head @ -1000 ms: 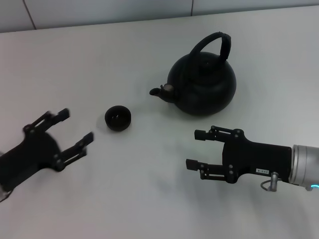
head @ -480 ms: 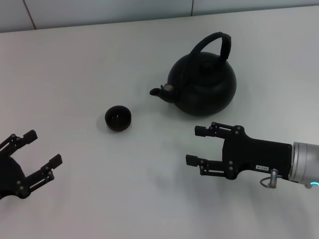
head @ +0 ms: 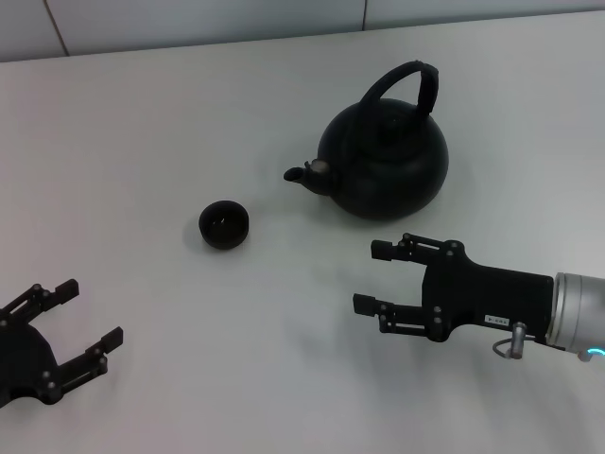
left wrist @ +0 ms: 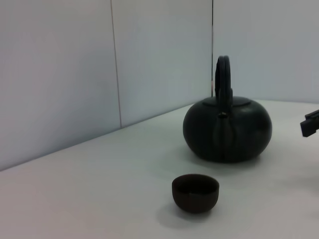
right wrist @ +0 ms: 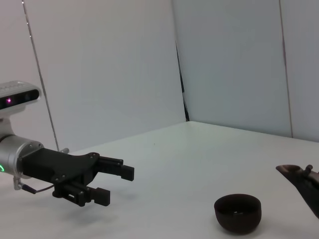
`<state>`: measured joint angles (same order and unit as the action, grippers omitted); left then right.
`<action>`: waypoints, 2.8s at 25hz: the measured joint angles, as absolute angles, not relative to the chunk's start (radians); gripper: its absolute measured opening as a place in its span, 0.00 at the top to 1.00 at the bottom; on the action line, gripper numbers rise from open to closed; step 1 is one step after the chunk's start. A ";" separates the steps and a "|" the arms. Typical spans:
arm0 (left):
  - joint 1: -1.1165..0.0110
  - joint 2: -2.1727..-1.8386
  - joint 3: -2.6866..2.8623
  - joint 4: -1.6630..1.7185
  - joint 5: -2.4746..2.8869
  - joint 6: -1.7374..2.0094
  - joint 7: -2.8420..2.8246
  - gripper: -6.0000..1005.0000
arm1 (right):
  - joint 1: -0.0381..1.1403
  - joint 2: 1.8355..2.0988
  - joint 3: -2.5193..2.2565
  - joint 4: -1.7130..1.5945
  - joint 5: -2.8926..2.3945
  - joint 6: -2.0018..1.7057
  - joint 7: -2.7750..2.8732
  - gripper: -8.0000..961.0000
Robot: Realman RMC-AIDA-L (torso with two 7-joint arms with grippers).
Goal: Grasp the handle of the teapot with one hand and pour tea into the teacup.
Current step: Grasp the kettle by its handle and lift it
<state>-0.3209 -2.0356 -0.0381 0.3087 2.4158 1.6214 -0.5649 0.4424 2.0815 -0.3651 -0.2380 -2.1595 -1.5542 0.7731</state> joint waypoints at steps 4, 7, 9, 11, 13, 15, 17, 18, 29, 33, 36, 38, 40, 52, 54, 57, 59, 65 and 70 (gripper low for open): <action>-0.321 -2.051 -0.035 0.335 2.416 1.610 -0.568 0.20 | 0.443 2.082 -0.365 -0.233 -2.160 -1.548 0.772 0.21; -0.321 -2.051 -0.035 0.335 2.415 1.613 -0.572 0.20 | 0.442 2.083 -0.365 -0.225 -2.153 -1.548 0.759 0.21; -0.321 -2.051 -0.035 0.335 2.411 1.616 -0.574 0.20 | 0.434 2.084 -0.365 -0.201 -2.121 -1.550 0.712 0.21; -0.321 -2.051 -0.035 0.334 2.411 1.616 -0.574 0.20 | 0.419 2.084 -0.365 -0.164 -2.066 -1.551 0.648 0.21; -0.321 -2.051 -0.039 0.333 2.409 1.617 -0.575 0.20 | 0.389 2.086 -0.364 -0.089 -1.932 -1.547 0.522 0.21; -0.321 -2.051 -0.042 0.333 2.409 1.617 -0.576 0.20 | 0.353 2.087 -0.361 0.045 -1.685 -1.544 0.324 0.21; -0.321 -2.051 -0.043 0.334 2.408 1.617 -0.576 0.20 | 0.340 2.088 -0.352 0.130 -1.535 -1.544 0.198 0.21; -0.321 -2.051 -0.043 0.334 2.408 1.617 -0.576 0.20 | 0.338 2.088 -0.345 0.151 -1.500 -1.544 0.170 0.21; -0.321 -2.051 -0.043 0.330 2.408 1.617 -0.577 0.20 | 0.330 2.088 -0.298 0.211 -1.399 -1.513 0.078 0.21; -0.321 -2.051 -0.043 0.328 2.407 1.617 -0.577 0.20 | 0.341 2.084 -0.298 0.195 -1.398 -1.494 0.085 0.21; -0.320 -2.051 -0.043 0.328 2.407 1.617 -0.577 0.20 | 0.357 2.082 -0.302 0.152 -1.400 -1.470 0.138 0.21; -0.320 -2.052 -0.044 0.328 2.407 1.617 -0.577 0.20 | 0.364 2.082 -0.309 0.116 -1.403 -1.458 0.185 0.21; -0.319 -2.053 -0.044 0.328 2.407 1.617 -0.577 0.20 | 0.368 2.082 -0.312 0.101 -1.405 -1.451 0.206 0.21; -0.318 -2.057 -0.057 0.327 2.406 1.619 -0.577 0.20 | 0.442 2.080 -0.404 -0.040 -1.423 -1.324 0.351 0.22; -0.318 -2.057 -0.063 0.327 2.406 1.620 -0.577 0.20 | 0.454 2.079 -0.404 -0.052 -1.424 -1.311 0.357 0.22; -0.317 -2.058 -0.068 0.327 2.405 1.620 -0.577 0.20 | 0.464 2.079 -0.403 -0.061 -1.424 -1.298 0.363 0.22; -0.316 -2.059 -0.070 0.325 2.405 1.620 -0.577 0.20 | 0.479 2.078 -0.403 -0.074 -1.431 -1.276 0.377 0.22; -0.310 -2.060 -0.071 0.325 2.402 1.620 -0.577 0.20 | 0.509 2.076 -0.405 -0.094 -1.453 -1.233 0.398 0.22; -0.308 -2.060 -0.071 0.325 2.395 1.621 -0.577 0.20 | 0.540 2.075 -0.405 -0.115 -1.492 -1.187 0.433 0.22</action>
